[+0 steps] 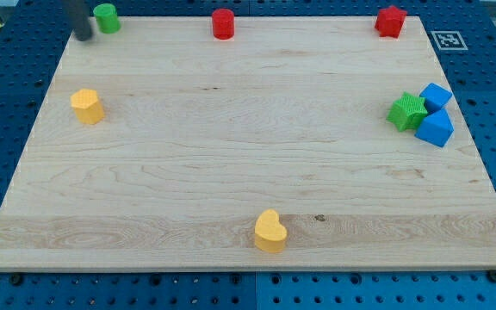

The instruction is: Push the green circle below to the red circle

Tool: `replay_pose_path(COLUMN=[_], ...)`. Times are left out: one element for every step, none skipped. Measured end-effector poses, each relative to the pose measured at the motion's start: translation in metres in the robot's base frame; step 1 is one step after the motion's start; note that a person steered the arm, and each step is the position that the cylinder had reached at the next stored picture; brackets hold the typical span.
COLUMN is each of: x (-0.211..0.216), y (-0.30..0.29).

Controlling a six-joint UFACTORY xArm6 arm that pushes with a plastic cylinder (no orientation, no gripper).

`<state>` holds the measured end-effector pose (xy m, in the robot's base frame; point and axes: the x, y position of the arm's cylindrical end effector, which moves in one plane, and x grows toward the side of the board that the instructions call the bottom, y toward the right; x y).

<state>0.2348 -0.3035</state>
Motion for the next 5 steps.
replay_pose_path(x=[-0.016,-0.043,-0.044,-0.043,-0.044], y=[-0.002,0.000,0.004,0.029,0.052])
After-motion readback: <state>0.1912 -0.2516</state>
